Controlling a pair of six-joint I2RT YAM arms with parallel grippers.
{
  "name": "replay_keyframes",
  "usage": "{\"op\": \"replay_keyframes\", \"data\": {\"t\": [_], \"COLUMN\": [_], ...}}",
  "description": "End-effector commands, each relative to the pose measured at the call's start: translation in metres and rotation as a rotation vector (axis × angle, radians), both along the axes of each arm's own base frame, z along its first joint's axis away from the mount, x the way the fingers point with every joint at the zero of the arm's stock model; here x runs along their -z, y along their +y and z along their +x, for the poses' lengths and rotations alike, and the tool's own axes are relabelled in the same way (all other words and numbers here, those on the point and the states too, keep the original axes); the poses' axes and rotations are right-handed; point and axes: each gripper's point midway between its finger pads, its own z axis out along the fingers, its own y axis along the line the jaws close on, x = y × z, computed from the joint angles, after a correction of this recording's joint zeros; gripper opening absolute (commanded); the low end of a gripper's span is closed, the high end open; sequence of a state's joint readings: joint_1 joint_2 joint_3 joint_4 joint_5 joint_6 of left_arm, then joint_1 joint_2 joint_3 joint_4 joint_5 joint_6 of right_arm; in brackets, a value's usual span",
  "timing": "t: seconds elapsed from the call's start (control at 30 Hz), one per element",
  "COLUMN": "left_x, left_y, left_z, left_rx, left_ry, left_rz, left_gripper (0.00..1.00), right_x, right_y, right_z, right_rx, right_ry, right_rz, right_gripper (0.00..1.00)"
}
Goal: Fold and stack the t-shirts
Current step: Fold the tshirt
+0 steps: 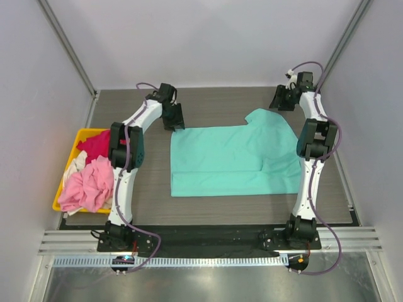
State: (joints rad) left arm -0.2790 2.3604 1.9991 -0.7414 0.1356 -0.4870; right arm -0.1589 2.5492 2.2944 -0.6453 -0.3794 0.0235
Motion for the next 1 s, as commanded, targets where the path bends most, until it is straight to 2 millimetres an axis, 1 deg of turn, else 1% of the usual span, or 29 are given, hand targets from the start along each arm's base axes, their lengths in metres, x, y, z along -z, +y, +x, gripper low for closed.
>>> {"op": "replay_keyframes", "data": {"t": [0.0,0.07,0.23,0.3,0.33,0.37,0.43,0.47,0.5,0.57,0.6,0.67,0.7,0.73,0.77,0.8,0.87,0.9,0.97], "left_x": [0.004,0.003,-0.004,-0.003,-0.001,0.0,0.001,0.0,-0.003,-0.009,-0.011,-0.016,-0.022,-0.024,-0.026,-0.03,-0.034,-0.034,-0.039], "left_y": [-0.008,-0.012,-0.012,-0.012,-0.012,-0.013,-0.011,-0.01,-0.009,-0.009,-0.008,-0.007,-0.005,-0.004,-0.003,-0.002,-0.002,-0.002,-0.004], "left_z": [0.002,-0.001,-0.003,-0.004,-0.004,-0.004,-0.005,-0.005,-0.002,0.0,0.0,0.001,0.003,0.003,0.003,0.003,0.004,0.003,0.002], "left_rx": [0.046,0.059,0.066,0.074,0.074,0.077,0.07,0.065,0.059,0.049,0.041,0.019,0.009,0.002,-0.005,-0.007,-0.011,-0.013,-0.01], "left_ry": [-0.002,0.009,0.0,0.0,0.003,0.005,0.013,0.012,0.004,-0.006,-0.004,-0.013,-0.025,-0.031,-0.034,-0.037,-0.04,-0.034,-0.037], "left_rz": [-0.026,-0.052,-0.053,-0.052,-0.052,-0.05,-0.045,-0.043,-0.038,-0.038,-0.035,-0.03,-0.026,-0.021,-0.015,-0.015,-0.016,-0.016,-0.027], "left_gripper": [0.49,0.47,0.46,0.44,0.42,0.34,0.26,0.17,0.12,0.0,0.0,0.0,0.0,0.0,0.0,0.0,0.0,0.0,0.0], "right_x": [-0.006,-0.002,0.001,0.005,0.005,0.005,0.004,0.003,0.001,-0.005,-0.008,-0.016,-0.019,-0.023,-0.032,-0.033,-0.04,-0.048,-0.05], "right_y": [0.02,0.025,0.025,0.027,0.027,0.027,0.025,0.023,0.022,0.021,0.021,0.023,0.024,0.025,0.025,0.026,0.025,0.024,0.023], "right_z": [0.0,-0.004,-0.008,-0.009,-0.009,-0.009,-0.006,-0.005,-0.002,0.001,0.006,0.009,0.011,0.012,0.014,0.015,0.016,0.017,0.016], "right_rx": [-0.114,-0.132,-0.146,-0.154,-0.158,-0.157,-0.143,-0.134,-0.125,-0.107,-0.101,-0.1,-0.083,-0.08,-0.076,-0.072,-0.067,-0.069,-0.067], "right_ry": [-0.033,-0.022,-0.017,-0.01,-0.012,-0.011,-0.017,-0.021,-0.031,-0.045,-0.065,-0.088,-0.095,-0.106,-0.126,-0.136,-0.155,-0.174,-0.179], "right_rz": [0.06,0.074,0.069,0.066,0.062,0.061,0.051,0.045,0.039,0.044,0.047,0.054,0.069,0.069,0.066,0.067,0.058,0.05,0.04], "right_gripper": [0.56,0.56,0.56,0.55,0.56,0.55,0.54,0.52,0.44,0.33,0.23,0.16,0.1,0.07,0.05,0.01,0.01,0.01,0.01]}}
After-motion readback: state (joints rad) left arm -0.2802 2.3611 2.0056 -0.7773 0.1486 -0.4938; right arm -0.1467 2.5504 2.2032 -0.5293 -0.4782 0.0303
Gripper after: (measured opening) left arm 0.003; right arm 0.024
